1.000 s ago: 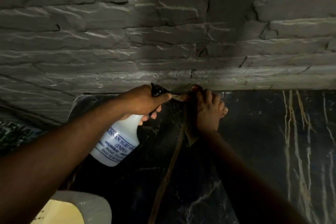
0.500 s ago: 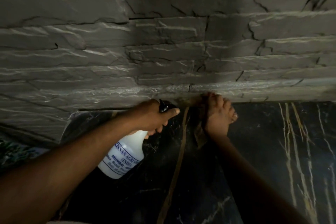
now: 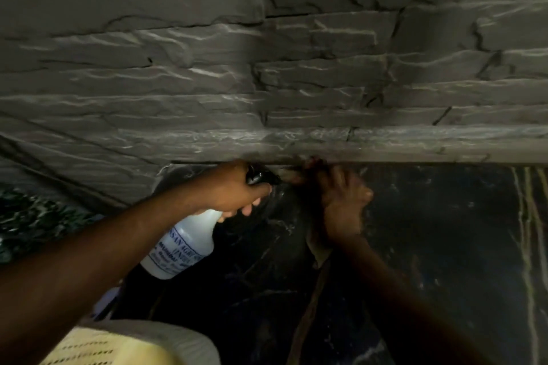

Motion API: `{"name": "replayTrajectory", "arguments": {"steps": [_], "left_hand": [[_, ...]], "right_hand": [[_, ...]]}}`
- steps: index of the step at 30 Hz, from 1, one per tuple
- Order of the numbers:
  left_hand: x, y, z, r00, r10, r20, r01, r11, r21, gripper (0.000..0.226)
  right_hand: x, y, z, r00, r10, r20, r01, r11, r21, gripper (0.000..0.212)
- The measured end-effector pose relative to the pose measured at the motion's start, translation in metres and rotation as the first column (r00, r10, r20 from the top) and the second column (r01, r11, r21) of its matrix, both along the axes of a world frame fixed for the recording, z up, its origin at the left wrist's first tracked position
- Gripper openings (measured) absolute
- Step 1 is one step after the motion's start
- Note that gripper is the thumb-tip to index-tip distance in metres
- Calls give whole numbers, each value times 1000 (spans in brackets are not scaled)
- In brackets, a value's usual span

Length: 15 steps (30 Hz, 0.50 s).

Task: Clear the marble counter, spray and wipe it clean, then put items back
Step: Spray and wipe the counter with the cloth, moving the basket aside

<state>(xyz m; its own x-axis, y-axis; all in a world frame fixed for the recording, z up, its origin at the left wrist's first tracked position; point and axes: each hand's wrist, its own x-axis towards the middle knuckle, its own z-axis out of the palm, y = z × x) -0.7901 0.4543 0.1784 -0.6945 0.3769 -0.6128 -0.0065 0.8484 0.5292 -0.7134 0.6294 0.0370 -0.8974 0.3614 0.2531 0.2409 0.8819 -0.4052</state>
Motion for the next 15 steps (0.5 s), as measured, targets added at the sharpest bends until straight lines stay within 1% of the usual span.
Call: {"name": "replayTrajectory", "arguments": {"steps": [1, 2, 3, 4, 5, 6, 7, 9, 10, 11, 13, 14, 15], "left_hand": [[0, -7, 0, 1000, -4, -20, 4, 1000, -6, 35], [0, -13, 0, 999, -2, -36, 1, 1000, -11, 35], [0, -20, 0, 999, 5, -40, -6, 1000, -22, 34], [-2, -27, 1, 1000, 13, -28, -14, 999, -36, 33], [-5, -35, 2, 1000, 18, -10, -19, 998, -52, 32], [-7, -43, 3, 1000, 15, 5, -15, 998, -68, 31], [-9, -49, 4, 1000, 10, 12, -9, 997, -80, 30], [-9, -64, 3, 1000, 19, -20, -21, 998, -67, 27], [-8, -69, 1, 998, 36, -52, -38, 998, -44, 26], [-6, -73, -1, 995, 54, -83, -56, 998, -21, 26], [-6, -76, -3, 990, 80, -113, -80, 997, 3, 27], [-6, -79, -4, 989, 90, -120, -91, 996, 2, 28], [-8, -81, -3, 987, 97, -128, -97, 995, 2, 31]], "right_hand": [[6, -31, 2, 995, 97, -29, -98, 995, -2, 47], [20, -58, 3, 971, 236, -47, -236, 972, 17, 42], [38, -77, -2, 916, 400, -38, -397, 915, 72, 39], [53, -80, -7, 835, 551, 6, -547, 828, 122, 37], [61, -66, -12, 751, 657, 69, -660, 741, 129, 36], [61, -47, -15, 719, 691, 74, -694, 706, 142, 38], [56, -27, -19, 749, 659, 70, -660, 732, 168, 42], [33, -6, -12, 882, 468, 59, -471, 864, 179, 37], [18, -7, -7, 927, 372, 47, -375, 910, 180, 37], [1, -17, -5, 952, 300, 58, -306, 938, 161, 39], [-25, -60, -7, 970, 210, 121, -218, 974, 61, 48], [-29, -90, -5, 965, 212, 154, -216, 976, 10, 51], [-26, -115, -6, 948, 259, 183, -262, 965, -8, 52]]}}
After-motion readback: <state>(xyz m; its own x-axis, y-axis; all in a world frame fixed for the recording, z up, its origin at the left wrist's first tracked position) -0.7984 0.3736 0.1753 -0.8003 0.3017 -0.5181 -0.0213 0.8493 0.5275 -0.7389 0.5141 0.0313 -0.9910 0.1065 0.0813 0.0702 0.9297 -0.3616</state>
